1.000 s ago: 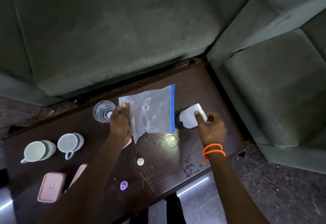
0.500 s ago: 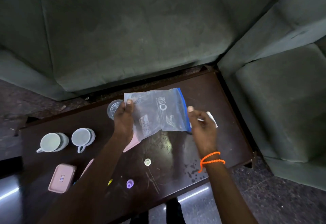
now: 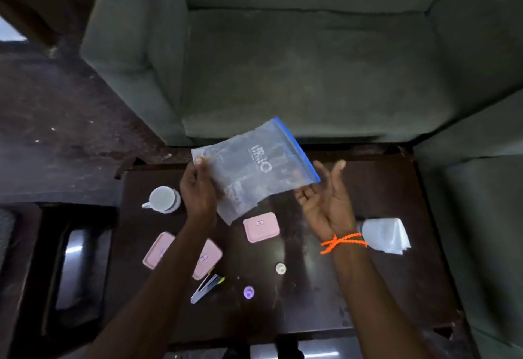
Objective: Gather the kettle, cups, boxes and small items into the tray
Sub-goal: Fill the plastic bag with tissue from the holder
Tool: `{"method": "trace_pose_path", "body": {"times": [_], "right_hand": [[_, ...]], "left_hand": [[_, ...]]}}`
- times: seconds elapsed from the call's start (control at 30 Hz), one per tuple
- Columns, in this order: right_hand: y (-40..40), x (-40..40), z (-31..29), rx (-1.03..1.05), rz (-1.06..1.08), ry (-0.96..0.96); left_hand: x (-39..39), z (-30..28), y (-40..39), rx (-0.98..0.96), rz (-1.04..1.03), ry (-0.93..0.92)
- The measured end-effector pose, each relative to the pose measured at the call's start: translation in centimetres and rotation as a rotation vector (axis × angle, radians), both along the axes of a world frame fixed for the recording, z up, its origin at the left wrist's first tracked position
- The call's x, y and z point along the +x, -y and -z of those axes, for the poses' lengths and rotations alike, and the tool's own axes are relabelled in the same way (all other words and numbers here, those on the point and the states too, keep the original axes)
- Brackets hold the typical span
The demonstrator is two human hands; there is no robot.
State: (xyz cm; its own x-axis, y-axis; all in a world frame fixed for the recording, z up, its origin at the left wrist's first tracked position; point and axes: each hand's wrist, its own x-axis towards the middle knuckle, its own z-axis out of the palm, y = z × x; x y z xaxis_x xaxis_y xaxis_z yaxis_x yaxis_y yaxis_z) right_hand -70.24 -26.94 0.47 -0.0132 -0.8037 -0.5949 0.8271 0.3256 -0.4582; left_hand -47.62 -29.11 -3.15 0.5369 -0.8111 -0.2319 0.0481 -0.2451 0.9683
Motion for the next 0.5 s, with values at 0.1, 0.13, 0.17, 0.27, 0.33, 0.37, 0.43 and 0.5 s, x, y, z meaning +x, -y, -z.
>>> {"method": "trace_pose_path", "body": {"times": [0.1, 0.13, 0.17, 0.27, 0.33, 0.37, 0.43, 0.5], "right_hand": [[-1.4, 5.2, 0.2, 0.040, -0.141, 0.025], [-1.8, 7.2, 0.2, 0.045, -0.194, -0.029], [-2.0, 9.1, 0.3, 0.047, -0.230, -0.092], [-1.2, 13.2, 0.1, 0.049, -0.274, -0.215], [-0.4, 15.3, -0.2, 0.012, -0.376, -0.227], [0.0, 16.4, -0.5, -0.020, -0.443, -0.216], [0.4, 19.0, -0.9, -0.076, -0.596, -0.218], [0.4, 22.2, -1.3, -0.113, -0.748, -0.249]], "left_hand": [[2.4, -0.4, -1.8, 0.043, -0.128, -0.081], [3.3, -0.6, -2.4, 0.071, -0.155, -0.104], [4.2, -0.9, -3.0, 0.091, -0.183, -0.149], [8.2, -2.5, -5.0, 0.112, -0.330, -0.423], [11.7, -3.7, -6.8, 0.090, -0.381, -0.613], [13.7, -4.1, -7.7, 0.054, -0.372, -0.695], [17.9, -5.0, -9.7, -0.041, -0.333, -0.815], [22.0, -5.6, -11.4, -0.029, -0.247, -0.898]]}}
